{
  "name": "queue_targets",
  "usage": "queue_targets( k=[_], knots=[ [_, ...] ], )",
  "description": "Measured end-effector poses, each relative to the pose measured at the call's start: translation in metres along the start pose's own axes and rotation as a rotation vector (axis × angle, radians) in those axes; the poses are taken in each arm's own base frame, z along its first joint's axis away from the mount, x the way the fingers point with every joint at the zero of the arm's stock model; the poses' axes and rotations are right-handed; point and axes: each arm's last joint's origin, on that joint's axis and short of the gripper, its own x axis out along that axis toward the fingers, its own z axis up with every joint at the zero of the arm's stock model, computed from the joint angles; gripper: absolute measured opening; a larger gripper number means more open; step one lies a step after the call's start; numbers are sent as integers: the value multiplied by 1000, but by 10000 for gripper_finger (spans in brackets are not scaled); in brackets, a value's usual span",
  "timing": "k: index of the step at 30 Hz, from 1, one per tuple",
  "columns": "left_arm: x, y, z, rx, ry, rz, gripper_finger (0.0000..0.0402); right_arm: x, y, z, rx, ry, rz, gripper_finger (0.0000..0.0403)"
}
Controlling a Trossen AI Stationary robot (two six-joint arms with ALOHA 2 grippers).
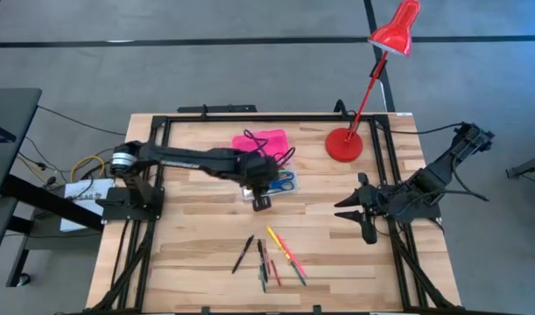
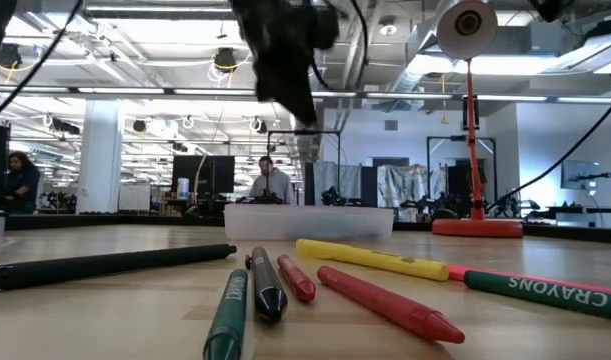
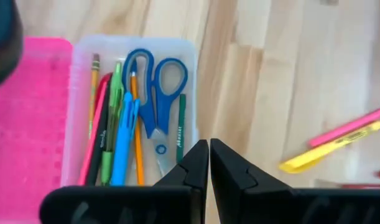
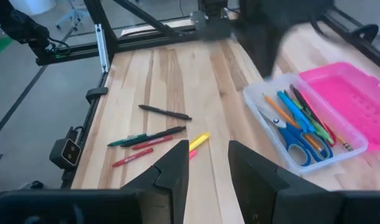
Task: Pick & place school supplies into a supply box
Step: Put the yellow pen into the pink supply box
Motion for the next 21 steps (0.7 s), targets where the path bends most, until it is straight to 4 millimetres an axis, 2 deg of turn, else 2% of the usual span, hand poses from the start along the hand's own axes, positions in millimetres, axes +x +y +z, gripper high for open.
queue_targets(
  k=[6,11,15,21],
  knots=[
    [-52,-38,-21,-17,-121,116,10,9,0,-5,75,54,-41,106],
    [-84,-56,-61,-110,-249,177,10,34,3,-6,101,112,-46,106],
    [-93,-61,-101,-182,-324,190,10,66,11,-5,88,137,19,106],
    [-94,-61,-154,-203,-367,140,10,118,20,-9,150,147,94,106]
  ],
)
